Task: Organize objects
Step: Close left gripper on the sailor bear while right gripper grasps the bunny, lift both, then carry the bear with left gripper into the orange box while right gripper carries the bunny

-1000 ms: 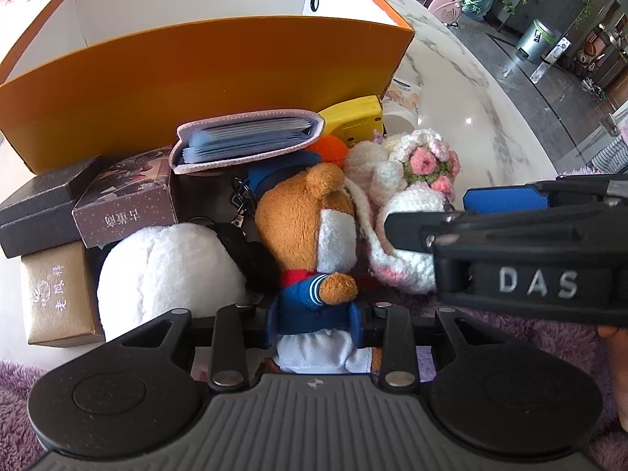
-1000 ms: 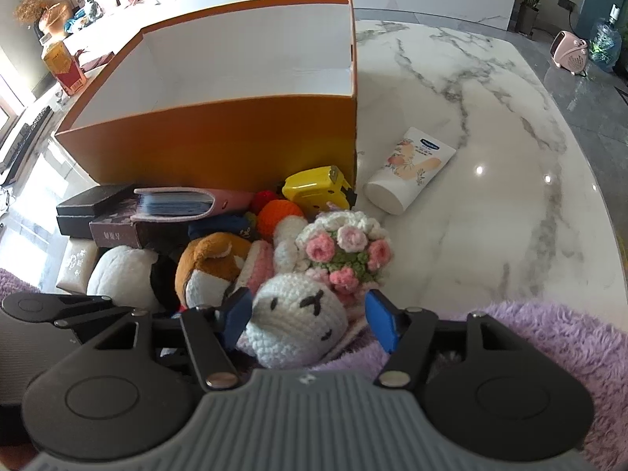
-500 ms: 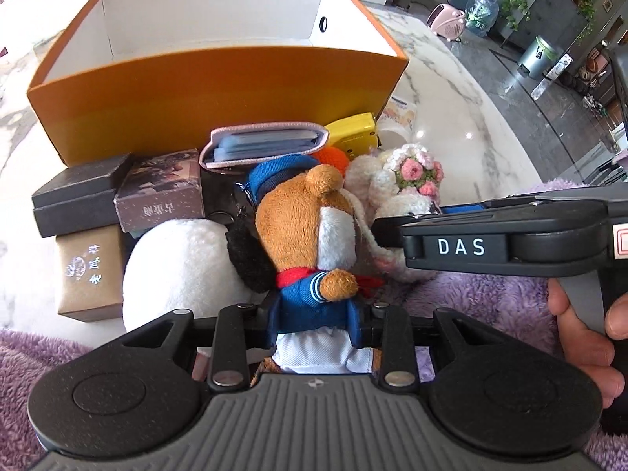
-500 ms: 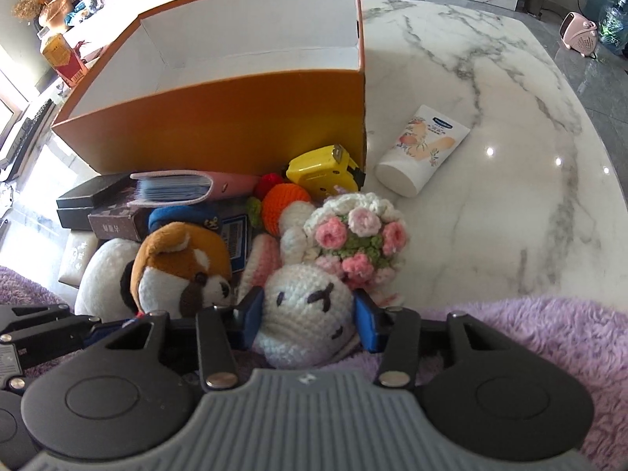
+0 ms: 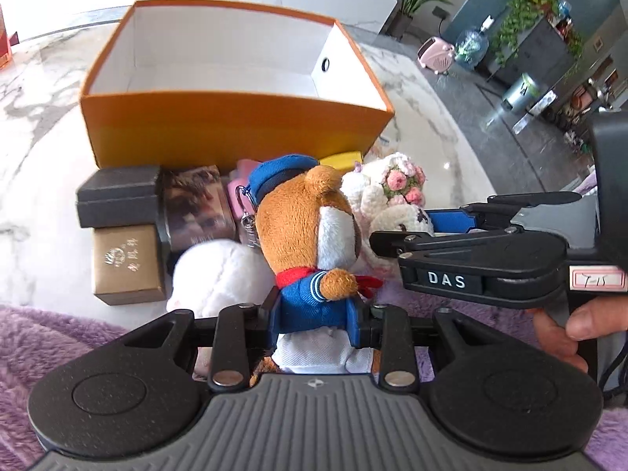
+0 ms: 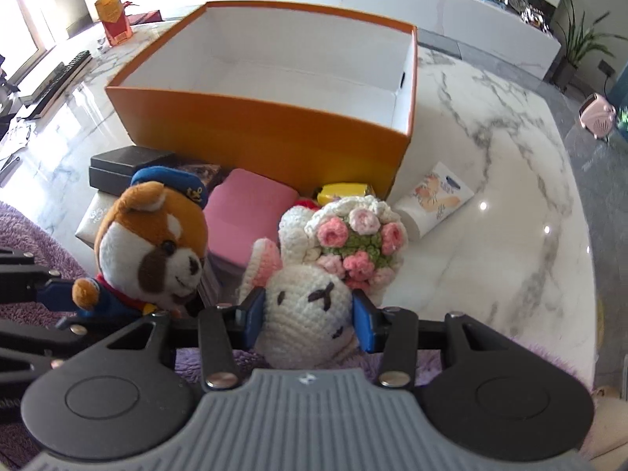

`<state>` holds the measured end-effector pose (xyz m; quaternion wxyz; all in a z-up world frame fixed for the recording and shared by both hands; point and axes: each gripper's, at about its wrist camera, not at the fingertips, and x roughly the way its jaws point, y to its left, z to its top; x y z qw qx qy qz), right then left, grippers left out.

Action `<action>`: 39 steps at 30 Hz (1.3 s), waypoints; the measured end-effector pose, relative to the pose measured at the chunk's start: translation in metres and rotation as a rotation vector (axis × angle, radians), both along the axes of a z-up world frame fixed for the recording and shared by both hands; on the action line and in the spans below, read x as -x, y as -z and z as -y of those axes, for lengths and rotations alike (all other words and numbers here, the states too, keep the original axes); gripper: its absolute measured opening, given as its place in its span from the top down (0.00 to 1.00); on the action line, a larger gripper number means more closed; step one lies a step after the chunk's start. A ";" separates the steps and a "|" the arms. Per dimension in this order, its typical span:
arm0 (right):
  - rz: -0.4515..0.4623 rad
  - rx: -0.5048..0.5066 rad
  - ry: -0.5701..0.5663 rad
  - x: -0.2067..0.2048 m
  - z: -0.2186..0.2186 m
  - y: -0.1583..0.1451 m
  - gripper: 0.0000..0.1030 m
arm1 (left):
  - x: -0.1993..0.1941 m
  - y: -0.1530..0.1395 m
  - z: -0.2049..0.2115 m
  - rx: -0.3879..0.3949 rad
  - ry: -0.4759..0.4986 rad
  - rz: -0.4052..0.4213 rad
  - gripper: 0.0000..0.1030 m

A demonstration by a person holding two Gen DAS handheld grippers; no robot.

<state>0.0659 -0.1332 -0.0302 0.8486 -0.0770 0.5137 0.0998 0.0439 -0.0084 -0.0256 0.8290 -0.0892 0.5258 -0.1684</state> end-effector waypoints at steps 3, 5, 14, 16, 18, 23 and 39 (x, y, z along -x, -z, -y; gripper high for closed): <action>0.040 0.016 -0.024 0.004 -0.004 -0.015 0.53 | -0.003 -0.012 -0.007 0.004 -0.010 0.026 0.65; 0.067 0.024 -0.041 0.004 -0.007 -0.026 0.53 | -0.008 -0.020 -0.012 0.007 -0.015 0.042 0.65; 0.155 0.013 -0.124 -0.013 -0.017 -0.073 0.53 | -0.033 -0.060 -0.035 0.006 -0.037 0.118 0.65; 0.179 0.003 -0.142 -0.020 -0.020 -0.087 0.53 | -0.042 -0.071 -0.037 -0.008 -0.047 0.154 0.65; 0.206 -0.004 -0.158 -0.028 -0.022 -0.099 0.53 | -0.054 -0.077 -0.042 -0.009 -0.058 0.173 0.65; 0.240 -0.004 -0.188 -0.061 -0.037 -0.115 0.53 | -0.096 -0.071 -0.054 0.014 -0.089 0.136 0.65; 0.107 -0.001 -0.220 -0.171 -0.081 -0.042 0.54 | -0.202 0.003 -0.075 -0.075 -0.094 -0.032 0.65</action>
